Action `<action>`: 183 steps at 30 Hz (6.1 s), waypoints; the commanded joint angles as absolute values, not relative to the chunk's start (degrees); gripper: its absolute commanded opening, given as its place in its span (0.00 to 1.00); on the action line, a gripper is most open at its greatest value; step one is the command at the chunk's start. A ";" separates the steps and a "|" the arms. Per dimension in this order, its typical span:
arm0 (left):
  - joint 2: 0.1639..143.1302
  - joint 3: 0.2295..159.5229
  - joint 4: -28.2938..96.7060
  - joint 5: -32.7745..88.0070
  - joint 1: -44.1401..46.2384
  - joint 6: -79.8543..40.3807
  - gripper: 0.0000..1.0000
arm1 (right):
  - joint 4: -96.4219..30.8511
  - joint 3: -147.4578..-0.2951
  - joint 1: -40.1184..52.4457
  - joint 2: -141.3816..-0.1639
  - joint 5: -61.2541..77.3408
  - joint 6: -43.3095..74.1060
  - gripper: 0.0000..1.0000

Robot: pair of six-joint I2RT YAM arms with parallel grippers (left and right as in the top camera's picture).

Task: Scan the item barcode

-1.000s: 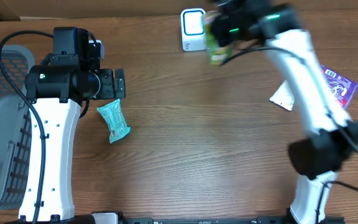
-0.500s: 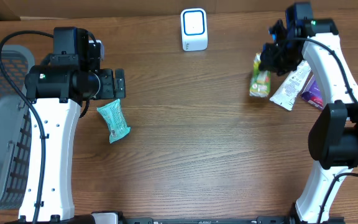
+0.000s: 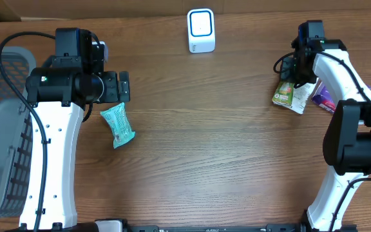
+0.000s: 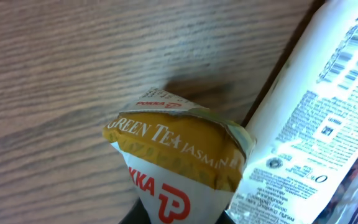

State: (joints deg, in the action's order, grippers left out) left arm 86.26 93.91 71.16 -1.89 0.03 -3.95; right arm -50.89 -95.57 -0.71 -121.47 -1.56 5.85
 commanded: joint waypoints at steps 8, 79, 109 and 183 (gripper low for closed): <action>86.52 94.59 71.16 -1.45 0.03 -3.81 1.00 | -52.86 -95.09 -1.37 -120.57 -15.62 -5.06 0.05; 86.52 94.59 71.16 -1.45 0.03 -3.81 1.00 | -73.14 -124.09 18.57 -120.42 20.43 6.00 1.00; 86.56 94.59 71.16 -1.45 0.03 -3.84 0.99 | -71.99 -124.09 17.54 -120.42 20.60 5.78 1.00; 96.75 51.83 24.82 5.32 2.09 -23.81 0.04 | -73.82 -123.96 11.81 -120.57 16.51 5.58 1.00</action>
